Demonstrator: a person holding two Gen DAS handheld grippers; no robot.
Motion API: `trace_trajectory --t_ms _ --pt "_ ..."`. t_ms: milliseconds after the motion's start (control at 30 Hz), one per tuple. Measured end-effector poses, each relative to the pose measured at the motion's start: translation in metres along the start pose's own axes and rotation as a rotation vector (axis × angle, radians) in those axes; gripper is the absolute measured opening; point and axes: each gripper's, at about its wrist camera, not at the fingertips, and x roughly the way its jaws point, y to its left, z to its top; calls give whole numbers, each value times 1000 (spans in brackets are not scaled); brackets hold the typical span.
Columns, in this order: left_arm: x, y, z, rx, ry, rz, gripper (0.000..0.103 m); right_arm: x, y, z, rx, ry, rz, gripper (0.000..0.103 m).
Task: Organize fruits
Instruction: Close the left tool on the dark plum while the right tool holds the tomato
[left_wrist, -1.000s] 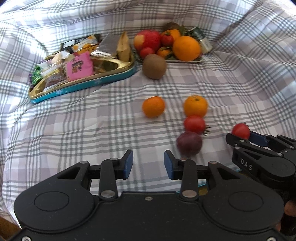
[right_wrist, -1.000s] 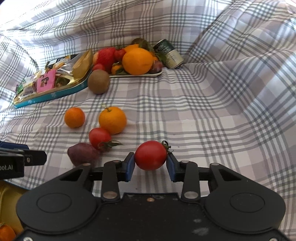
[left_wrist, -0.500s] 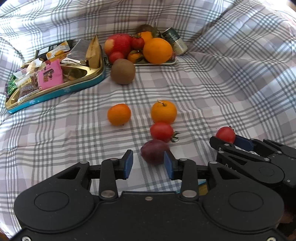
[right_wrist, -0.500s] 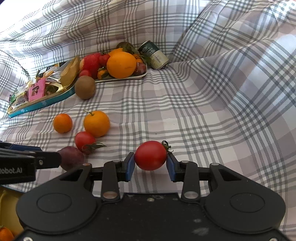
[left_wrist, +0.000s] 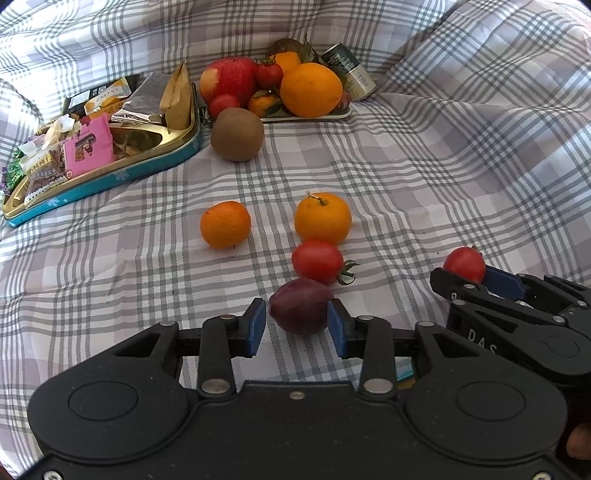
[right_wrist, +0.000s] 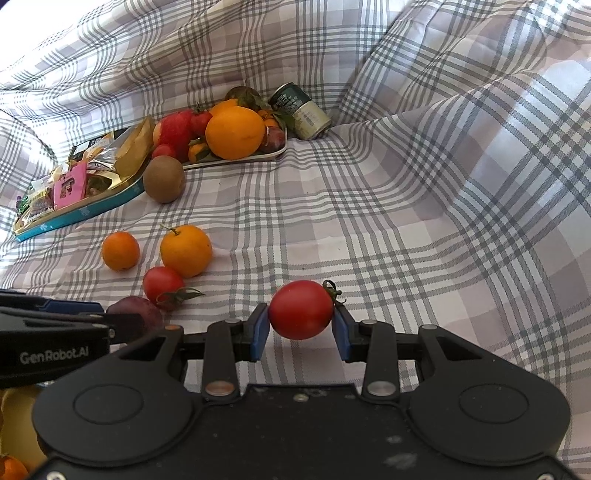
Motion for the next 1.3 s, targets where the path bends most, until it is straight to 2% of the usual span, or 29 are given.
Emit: trace_trajectory --t_ms 400,833,1067,1300 --pt "12 -7 3 -8 13 7 51 3 0 -1 3 11 -2 39" --pt "24 -5 6 -54 18 9 50 3 2 -5 -4 19 4 39" --pt "11 3 2 -73 -26 54 49 -5 5 -5 -15 4 7 39" --pt "-23 23 1 -120 -74 71 49 -20 12 -3 -30 -22 11 39"
